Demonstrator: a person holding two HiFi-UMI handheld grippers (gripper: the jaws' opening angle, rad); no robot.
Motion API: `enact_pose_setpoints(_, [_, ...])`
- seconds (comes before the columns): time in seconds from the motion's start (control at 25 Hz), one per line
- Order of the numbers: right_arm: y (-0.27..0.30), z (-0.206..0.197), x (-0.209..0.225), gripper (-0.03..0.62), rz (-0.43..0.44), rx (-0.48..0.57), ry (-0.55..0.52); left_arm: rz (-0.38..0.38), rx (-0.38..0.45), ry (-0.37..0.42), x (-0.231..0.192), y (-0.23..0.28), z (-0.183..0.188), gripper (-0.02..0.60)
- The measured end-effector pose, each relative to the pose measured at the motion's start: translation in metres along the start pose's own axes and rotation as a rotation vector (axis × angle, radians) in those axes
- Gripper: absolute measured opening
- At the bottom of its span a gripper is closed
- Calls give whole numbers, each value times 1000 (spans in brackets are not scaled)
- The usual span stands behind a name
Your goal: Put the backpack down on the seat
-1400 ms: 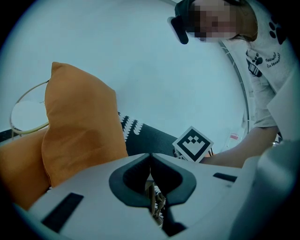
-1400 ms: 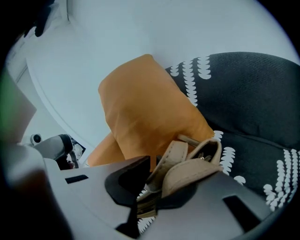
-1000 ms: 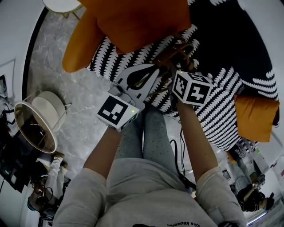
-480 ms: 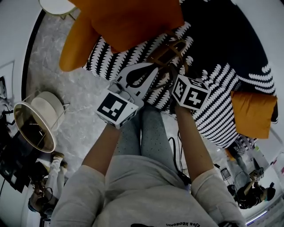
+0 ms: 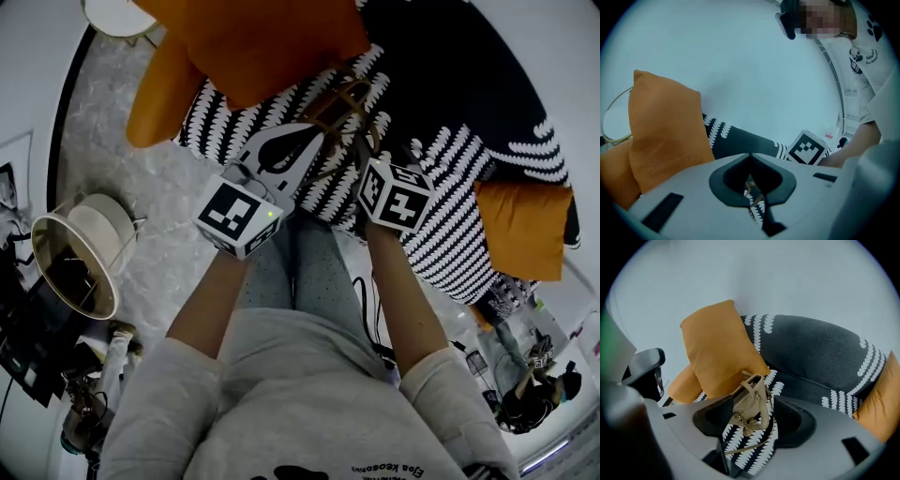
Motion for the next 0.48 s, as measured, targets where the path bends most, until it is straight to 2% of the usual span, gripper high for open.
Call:
enact_pose_setpoints(0.2, [-33, 18, 1, 259, -27, 71, -15, 0, 7, 9, 14, -6, 21, 20])
enact_pose_setpoints(0.4, [-70, 38, 1, 258, -66, 160, -91, -5, 15, 14, 38, -14, 37, 20])
enact_pose_setpoints(0.48, [-85, 47, -3, 221, -74, 199, -127, -6, 22, 6, 44, -18, 43, 20])
Point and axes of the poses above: the fingertips, and each gripper's own axes: y forward along the fingers, x to its right, z out of its top, the point moved 1 cm from there along -y, backward along the fingers, and after that the axes turned 6 degrees about -x, right-handed, at the moved point
